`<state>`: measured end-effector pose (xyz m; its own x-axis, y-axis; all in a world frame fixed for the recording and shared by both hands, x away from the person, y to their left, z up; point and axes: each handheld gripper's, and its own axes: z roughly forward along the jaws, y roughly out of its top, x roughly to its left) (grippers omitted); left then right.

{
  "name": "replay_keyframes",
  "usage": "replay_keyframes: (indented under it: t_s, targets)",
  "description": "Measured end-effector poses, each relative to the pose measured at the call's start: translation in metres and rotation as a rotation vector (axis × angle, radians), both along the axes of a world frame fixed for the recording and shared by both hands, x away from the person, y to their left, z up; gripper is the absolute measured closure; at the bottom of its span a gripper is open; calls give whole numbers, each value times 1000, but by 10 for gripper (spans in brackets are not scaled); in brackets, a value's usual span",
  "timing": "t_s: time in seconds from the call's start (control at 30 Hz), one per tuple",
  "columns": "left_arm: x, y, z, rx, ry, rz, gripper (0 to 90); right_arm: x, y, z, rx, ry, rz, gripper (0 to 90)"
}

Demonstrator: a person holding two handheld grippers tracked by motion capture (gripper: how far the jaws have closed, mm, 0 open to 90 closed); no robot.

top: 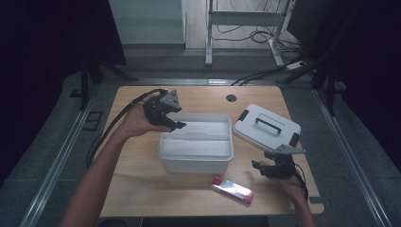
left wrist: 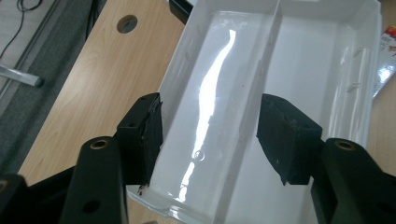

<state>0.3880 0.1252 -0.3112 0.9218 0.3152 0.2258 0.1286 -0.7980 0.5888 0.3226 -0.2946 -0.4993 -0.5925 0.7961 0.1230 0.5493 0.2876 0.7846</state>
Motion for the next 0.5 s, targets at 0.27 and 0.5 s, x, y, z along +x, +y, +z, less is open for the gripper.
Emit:
replay_keyframes:
  t_s: [0.27,0.5]
  targets:
    - [-2,-15,0,48,2,-6,418,0,1,-1,-2,4,3,269]
    - [0,-29,-6,105,8,-19,433,0,0,-2,-5,8,2,270]
